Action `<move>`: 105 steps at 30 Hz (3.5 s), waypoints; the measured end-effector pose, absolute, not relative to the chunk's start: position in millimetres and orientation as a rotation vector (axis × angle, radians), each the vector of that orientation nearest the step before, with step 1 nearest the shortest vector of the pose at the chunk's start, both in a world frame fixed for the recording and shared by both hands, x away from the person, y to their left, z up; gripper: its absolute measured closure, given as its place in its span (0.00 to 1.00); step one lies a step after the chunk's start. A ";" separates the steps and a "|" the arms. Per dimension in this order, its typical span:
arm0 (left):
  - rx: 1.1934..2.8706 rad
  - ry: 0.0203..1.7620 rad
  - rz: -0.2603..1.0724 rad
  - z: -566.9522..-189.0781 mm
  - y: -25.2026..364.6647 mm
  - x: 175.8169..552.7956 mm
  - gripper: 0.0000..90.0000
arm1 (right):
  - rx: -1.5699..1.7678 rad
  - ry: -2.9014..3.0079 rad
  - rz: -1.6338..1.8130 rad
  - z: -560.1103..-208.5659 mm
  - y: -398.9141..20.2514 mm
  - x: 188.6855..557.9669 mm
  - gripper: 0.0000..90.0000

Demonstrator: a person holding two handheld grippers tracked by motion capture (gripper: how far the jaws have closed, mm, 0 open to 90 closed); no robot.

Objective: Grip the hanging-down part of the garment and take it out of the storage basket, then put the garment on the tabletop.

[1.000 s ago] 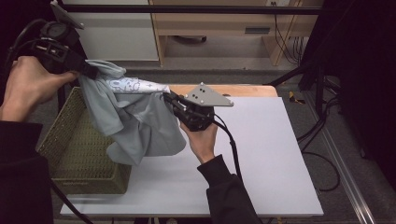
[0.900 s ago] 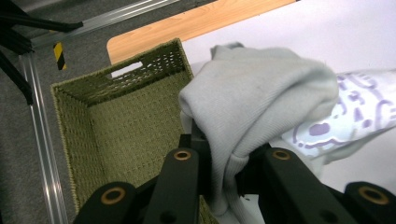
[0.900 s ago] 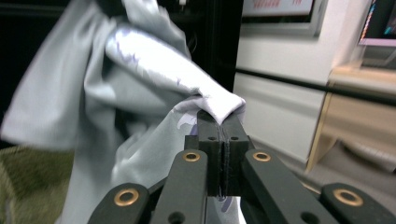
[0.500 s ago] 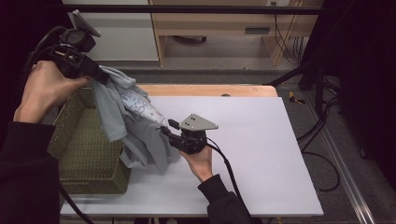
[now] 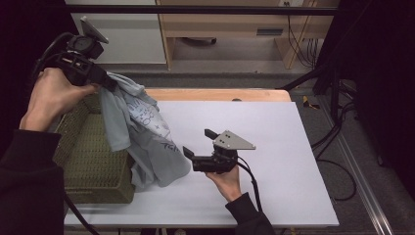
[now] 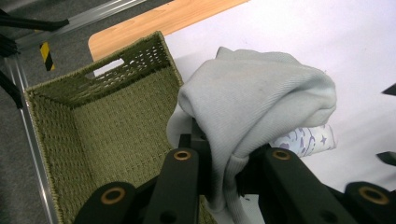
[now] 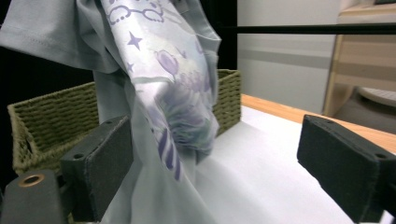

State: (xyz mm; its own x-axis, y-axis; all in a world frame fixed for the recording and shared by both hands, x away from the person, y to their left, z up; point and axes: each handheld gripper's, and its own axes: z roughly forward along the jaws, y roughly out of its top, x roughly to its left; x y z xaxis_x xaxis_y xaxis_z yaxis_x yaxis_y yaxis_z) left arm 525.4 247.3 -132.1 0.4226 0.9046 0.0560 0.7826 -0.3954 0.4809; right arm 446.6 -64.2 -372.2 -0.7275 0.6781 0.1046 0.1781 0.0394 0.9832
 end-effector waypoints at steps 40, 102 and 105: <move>2.294 1.501 0.399 -140.6 260.0 530.8 0.88 | 1.079 1.703 1.537 -424.4 -198.8 392.3 0.05; 2.474 1.017 0.342 -148.6 92.4 513.3 0.89 | 1.160 1.668 1.513 -438.4 -211.4 376.0 0.04; 2.509 0.957 0.333 -146.0 79.4 510.8 0.89 | 1.143 1.673 1.500 -438.6 -212.6 376.5 0.04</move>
State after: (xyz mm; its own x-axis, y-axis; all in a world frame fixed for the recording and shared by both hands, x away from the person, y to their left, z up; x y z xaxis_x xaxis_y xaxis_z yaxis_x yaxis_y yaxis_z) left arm 510.8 79.4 -146.0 0.7326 0.6773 0.0682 0.5733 -0.6679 0.4746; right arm 376.5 -212.6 -438.6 -0.4408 0.8916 0.1035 0.1997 -0.0150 0.9797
